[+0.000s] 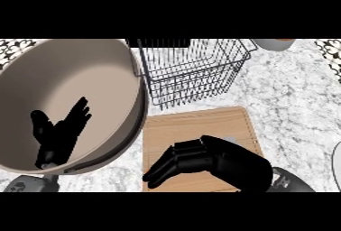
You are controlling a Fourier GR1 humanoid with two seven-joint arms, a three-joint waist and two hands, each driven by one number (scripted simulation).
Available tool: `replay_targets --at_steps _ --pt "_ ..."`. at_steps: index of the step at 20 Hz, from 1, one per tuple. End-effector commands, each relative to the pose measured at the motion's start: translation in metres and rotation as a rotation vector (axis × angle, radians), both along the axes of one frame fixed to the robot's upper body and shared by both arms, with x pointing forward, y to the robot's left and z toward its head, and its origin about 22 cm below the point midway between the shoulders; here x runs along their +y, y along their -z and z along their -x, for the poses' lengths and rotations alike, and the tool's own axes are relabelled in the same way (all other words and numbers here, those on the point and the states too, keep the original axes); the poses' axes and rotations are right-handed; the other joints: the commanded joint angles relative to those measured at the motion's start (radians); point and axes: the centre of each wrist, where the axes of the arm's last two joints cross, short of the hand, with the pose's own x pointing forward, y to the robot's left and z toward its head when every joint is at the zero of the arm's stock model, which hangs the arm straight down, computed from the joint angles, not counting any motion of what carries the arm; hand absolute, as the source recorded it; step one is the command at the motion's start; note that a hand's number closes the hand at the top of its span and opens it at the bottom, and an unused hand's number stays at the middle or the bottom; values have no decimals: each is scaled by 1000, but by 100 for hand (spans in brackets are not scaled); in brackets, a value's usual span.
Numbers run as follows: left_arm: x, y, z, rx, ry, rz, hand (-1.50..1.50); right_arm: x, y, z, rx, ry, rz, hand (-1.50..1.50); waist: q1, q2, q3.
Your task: Pick the can from the cutting board and place it in the basket
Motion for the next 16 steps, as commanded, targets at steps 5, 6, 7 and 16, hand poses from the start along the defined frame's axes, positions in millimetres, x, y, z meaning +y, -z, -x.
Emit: replay_targets --at_steps 5,6,7,16 --pt "17 50 45 236 -56 -53 0 -36 -89 -9 -492 261 381 -150 -23 10 -17" --pt "10 58 50 234 -33 -51 0 -43 -107 -18 -546 289 426 -150 -14 16 -18" --pt "11 48 39 223 -54 -47 0 -48 -121 -14 -570 272 470 -150 -22 14 -17" --pt "26 49 52 230 -30 -55 0 -79 -196 -22 -592 155 845 -150 2 17 -19"
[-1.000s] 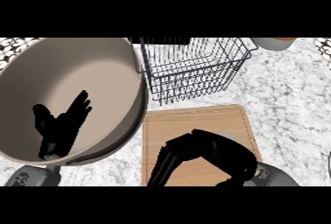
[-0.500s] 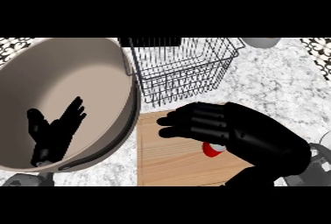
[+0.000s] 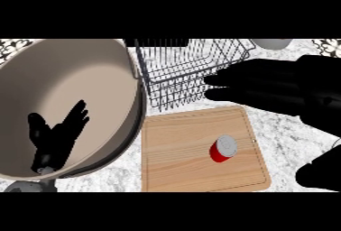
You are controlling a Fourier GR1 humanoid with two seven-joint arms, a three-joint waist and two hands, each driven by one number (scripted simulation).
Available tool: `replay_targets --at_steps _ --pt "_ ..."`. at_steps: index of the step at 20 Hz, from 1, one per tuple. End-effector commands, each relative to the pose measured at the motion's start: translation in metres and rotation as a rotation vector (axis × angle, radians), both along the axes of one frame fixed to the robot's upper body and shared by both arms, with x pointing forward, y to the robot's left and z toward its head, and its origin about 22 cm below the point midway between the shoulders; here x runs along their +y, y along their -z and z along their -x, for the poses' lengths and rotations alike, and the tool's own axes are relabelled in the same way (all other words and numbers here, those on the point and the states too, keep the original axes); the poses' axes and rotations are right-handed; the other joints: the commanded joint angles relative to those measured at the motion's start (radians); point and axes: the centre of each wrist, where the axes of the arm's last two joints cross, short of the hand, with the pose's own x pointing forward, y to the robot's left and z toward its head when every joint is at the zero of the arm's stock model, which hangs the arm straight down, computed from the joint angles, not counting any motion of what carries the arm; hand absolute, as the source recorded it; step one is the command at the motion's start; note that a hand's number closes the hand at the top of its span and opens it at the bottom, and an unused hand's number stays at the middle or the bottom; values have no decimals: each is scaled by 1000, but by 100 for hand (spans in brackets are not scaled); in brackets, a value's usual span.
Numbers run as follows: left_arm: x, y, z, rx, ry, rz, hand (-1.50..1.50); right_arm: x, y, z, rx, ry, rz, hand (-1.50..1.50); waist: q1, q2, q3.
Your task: Pick the can from the cutting board and place it in the basket
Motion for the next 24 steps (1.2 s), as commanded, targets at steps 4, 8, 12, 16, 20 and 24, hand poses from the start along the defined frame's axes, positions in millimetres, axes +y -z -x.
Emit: replay_targets --at_steps 4,8,12,16,20,24 --pt "4 46 41 186 -30 -59 0 -25 -50 -2 44 0 297 -150 14 14 -12" --pt "11 44 39 194 -31 -54 0 -31 -62 -2 38 -12 350 -150 19 17 -10" --pt "1 52 41 190 -26 -56 0 -28 -54 -9 69 -19 357 -150 17 20 -11" --pt "17 52 49 198 -25 -57 0 -26 -42 -6 88 -43 306 -150 7 14 -10" --pt "6 46 39 197 -28 -64 0 -14 -9 -10 123 -47 272 -150 6 18 -8" --pt "3 52 38 205 -41 -62 0 -5 10 -9 131 -58 254 -150 6 20 -9"
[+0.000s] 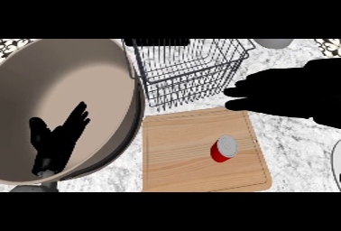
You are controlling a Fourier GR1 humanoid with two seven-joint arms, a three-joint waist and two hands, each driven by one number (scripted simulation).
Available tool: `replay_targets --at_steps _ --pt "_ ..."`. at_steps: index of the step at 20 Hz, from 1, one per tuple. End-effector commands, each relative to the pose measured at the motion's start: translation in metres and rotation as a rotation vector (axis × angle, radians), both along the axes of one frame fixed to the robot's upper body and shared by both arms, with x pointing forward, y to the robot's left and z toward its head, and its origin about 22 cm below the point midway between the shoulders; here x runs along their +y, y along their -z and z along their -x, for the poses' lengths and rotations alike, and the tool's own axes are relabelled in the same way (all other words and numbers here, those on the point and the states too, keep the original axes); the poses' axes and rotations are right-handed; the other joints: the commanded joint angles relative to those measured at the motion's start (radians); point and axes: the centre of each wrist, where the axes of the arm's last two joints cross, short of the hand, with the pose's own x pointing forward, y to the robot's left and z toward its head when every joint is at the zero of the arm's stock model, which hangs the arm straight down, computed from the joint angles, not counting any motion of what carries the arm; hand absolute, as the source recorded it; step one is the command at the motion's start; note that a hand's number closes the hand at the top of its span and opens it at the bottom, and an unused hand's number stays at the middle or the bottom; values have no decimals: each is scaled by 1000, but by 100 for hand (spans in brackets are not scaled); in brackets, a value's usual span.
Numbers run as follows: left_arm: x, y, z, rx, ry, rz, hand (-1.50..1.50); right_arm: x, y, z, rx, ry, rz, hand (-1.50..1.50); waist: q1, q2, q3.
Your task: Pick the can from the cutting board and place it in the basket
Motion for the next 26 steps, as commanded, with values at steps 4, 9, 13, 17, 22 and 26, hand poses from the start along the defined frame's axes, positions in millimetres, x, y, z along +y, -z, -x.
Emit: replay_targets --at_steps 4,9,13,17,22,26 --pt "30 41 26 191 -60 -30 0 22 47 2 14 -6 -16 -150 13 18 -14" --pt "15 57 40 203 -56 -49 0 24 71 10 -26 24 50 -150 9 18 -13" --pt "14 54 47 215 -34 -34 0 23 94 10 2 39 57 -150 14 15 -13" --pt "2 58 45 197 -37 -44 0 29 104 4 4 34 47 -150 17 15 -14" --pt "11 49 40 202 -36 -46 0 29 129 5 4 32 62 -150 17 15 -13" --pt "5 52 41 210 -54 -32 0 16 137 4 -3 20 66 -150 8 14 -13"
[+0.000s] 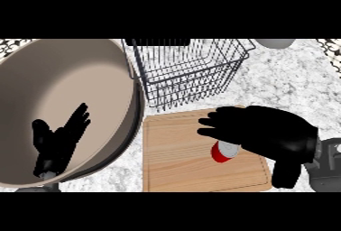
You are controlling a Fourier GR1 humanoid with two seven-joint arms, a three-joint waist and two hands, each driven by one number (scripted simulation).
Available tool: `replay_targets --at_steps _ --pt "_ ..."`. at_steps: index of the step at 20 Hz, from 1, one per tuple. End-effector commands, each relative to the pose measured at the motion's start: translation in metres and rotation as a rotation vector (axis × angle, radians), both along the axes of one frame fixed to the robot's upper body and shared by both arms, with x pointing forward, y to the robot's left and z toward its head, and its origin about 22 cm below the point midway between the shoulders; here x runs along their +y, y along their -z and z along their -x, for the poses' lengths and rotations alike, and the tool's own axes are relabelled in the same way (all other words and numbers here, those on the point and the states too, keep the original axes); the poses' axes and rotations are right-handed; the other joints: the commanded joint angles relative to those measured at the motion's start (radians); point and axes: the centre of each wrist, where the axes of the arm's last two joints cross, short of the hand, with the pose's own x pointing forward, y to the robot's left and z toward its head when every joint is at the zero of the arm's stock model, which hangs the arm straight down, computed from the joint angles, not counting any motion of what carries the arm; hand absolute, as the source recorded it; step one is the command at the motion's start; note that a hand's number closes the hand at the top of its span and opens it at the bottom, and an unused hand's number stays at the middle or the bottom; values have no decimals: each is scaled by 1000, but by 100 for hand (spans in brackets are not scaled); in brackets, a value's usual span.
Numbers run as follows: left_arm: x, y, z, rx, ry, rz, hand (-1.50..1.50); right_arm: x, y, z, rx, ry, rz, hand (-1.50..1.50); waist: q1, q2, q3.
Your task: Pick the can from the cutting board and place it in the basket
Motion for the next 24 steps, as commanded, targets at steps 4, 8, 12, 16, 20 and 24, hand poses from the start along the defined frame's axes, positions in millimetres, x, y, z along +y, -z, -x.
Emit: replay_targets --at_steps 4,8,12,16,20,24 --pt "16 50 32 199 -40 -6 0 14 30 -6 -7 -11 -37 -150 11 16 -18" --pt "16 54 35 212 -64 -30 0 6 32 -10 -6 -21 -38 -150 3 14 -18" --pt "28 46 42 210 -59 -24 0 9 50 -4 -19 -2 -4 -150 6 10 -18" --pt "-2 53 35 200 -54 -7 0 17 65 -7 -16 -16 89 -150 3 11 -19" --pt "20 36 31 206 -57 -23 0 13 80 -15 -19 13 119 -150 11 12 -18" --pt "14 51 34 211 -38 -30 0 26 75 -16 -20 -5 86 -150 2 11 -19"
